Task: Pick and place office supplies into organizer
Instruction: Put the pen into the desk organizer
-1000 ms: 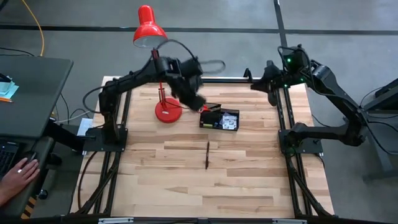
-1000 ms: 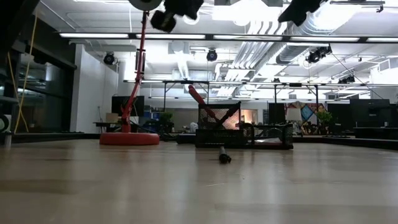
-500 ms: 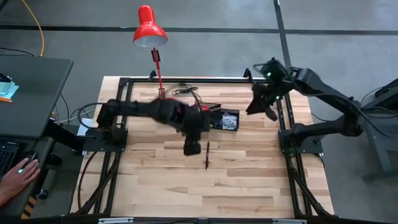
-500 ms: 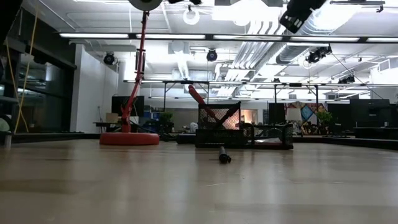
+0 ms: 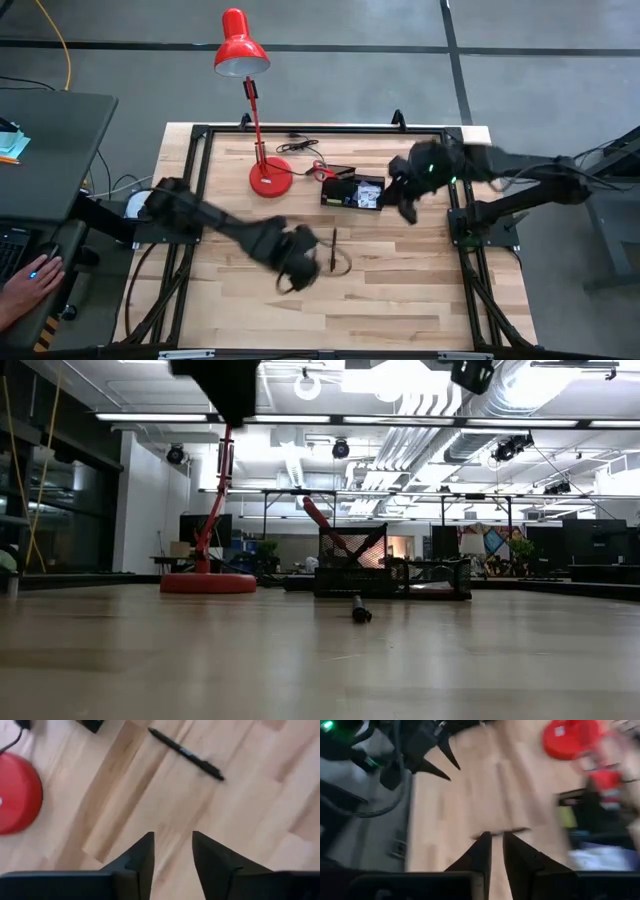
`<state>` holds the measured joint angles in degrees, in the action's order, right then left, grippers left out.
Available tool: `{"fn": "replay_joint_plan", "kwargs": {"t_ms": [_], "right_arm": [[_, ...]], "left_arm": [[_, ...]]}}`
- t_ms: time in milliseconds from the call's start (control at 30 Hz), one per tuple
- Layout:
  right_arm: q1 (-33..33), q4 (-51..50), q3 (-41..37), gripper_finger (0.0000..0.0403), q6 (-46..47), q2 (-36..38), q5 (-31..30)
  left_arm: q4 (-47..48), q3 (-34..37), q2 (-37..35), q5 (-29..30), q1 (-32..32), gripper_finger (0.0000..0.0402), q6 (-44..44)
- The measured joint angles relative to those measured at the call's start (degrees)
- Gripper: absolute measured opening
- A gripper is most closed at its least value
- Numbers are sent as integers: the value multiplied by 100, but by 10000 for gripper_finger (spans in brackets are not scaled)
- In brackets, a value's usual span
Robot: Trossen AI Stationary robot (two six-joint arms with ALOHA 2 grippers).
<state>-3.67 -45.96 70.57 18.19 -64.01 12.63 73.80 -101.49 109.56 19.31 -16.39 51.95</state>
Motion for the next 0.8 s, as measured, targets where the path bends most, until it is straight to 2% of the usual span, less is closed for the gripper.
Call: {"fn": "replay_joint_plan", "kwargs": {"t_ms": [133,233,367,467,567,700,800], "right_arm": [[621,1118,-604,68,1695,-35,-690],[978,1616,-823,82,2547,-171,-1120],[1519,2094,-994,87,3198,-655,-1583],[1950,2353,-1010,87,3247,-1295,-2169],[2273,2791,-1010,87,3414,-1981,-2617],[2536,3372,-962,87,4437,-2750,-2816],[2644,3249,-671,87,5202,-3066,-2886]], "left_arm": [[39,46,-188,812,-606,86,1153],[54,52,-220,1133,-975,63,1660],[439,52,-223,1393,-1375,37,2513],[1078,52,-225,1805,-1601,24,3404],[1662,62,-270,1912,-1805,18,4280],[1630,183,-471,1961,-2117,18,4265],[1614,190,-524,2023,-2444,22,4229]]}}
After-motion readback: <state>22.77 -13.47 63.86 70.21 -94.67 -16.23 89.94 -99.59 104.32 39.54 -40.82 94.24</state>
